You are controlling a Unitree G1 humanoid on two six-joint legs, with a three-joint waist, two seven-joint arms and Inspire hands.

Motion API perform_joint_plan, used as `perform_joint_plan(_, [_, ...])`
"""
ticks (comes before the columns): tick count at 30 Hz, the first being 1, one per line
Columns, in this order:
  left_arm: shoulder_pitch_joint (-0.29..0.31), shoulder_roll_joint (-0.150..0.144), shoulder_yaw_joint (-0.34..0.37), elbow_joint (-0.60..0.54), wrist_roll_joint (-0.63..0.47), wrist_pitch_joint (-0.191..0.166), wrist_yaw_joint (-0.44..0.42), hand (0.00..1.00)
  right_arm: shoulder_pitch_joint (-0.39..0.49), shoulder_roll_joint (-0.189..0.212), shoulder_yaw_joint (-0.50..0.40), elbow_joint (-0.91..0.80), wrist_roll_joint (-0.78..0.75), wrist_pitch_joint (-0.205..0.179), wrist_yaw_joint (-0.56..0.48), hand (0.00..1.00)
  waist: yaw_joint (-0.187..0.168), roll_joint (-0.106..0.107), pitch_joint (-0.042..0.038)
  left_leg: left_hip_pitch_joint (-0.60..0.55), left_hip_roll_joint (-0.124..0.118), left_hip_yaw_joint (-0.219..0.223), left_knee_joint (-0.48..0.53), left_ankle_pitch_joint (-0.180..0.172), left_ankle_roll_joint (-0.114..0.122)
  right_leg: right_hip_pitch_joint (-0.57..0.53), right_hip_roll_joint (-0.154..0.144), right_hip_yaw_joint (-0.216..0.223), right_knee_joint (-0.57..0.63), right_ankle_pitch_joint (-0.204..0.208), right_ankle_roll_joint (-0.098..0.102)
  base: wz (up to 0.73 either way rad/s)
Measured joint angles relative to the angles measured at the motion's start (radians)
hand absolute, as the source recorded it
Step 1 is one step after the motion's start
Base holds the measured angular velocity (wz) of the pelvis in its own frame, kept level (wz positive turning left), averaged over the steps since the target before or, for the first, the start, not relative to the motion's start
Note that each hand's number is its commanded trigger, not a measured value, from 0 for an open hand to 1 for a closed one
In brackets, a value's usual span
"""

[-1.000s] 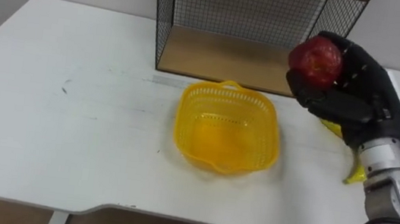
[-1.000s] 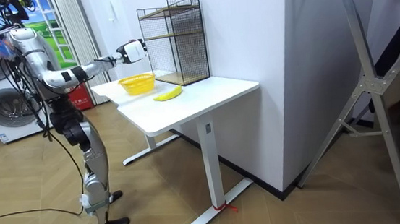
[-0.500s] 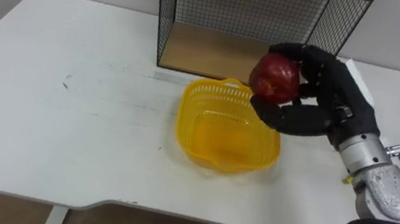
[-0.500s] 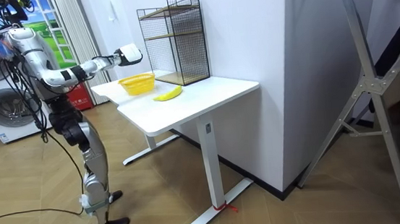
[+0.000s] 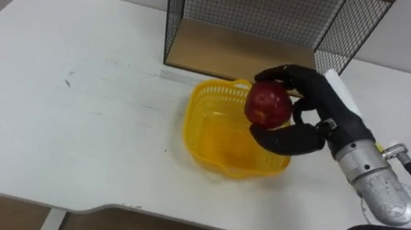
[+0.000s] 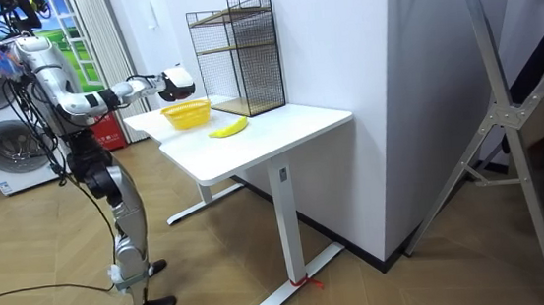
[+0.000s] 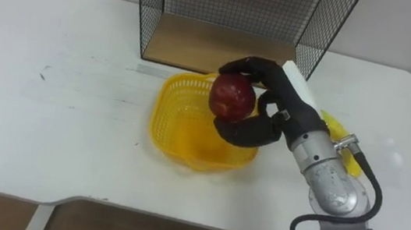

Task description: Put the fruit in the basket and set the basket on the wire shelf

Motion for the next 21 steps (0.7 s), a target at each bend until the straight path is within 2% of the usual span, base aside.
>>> perform_joint_plan(5, [-0.002,0.000,0.001,-0.002,0.006,0.000,0.000,0.00,0.003,0.000,0.000,0.004,0.007,0.000,0.008,0.00,0.000,0.004,0.0020,-0.001,0.000,-0.002,0.004,0.000,0.000,0.001,0.000,0.001,0.000,0.000,0.000,0.00])
perform_joint_plan(10, [-0.002,0.000,0.001,-0.006,0.007,0.001,0.000,0.00,0.018,0.006,0.001,0.024,0.006,0.000,0.023,0.00,0.000,0.007,-0.0001,-0.002,0.000,-0.003,0.004,0.000,0.000,0.001,0.000,-0.001,0.000,0.000,0.000,0.00])
perform_joint_plan(12, [-0.002,0.000,0.002,-0.006,0.007,0.002,0.000,0.00,0.029,0.006,0.001,0.024,0.006,0.001,0.027,0.00,0.000,0.011,-0.0037,-0.002,0.000,-0.004,0.004,0.000,0.000,0.001,0.000,-0.001,0.001,0.000,0.000,0.00])
perform_joint_plan(21, [-0.012,0.000,0.002,-0.010,0.007,0.002,0.007,0.00,0.048,0.006,-0.001,0.047,0.005,0.001,0.036,0.00,-0.003,0.020,-0.0047,0.004,0.000,-0.003,0.005,0.000,0.001,0.002,0.000,0.003,0.009,0.000,-0.001,0.00])
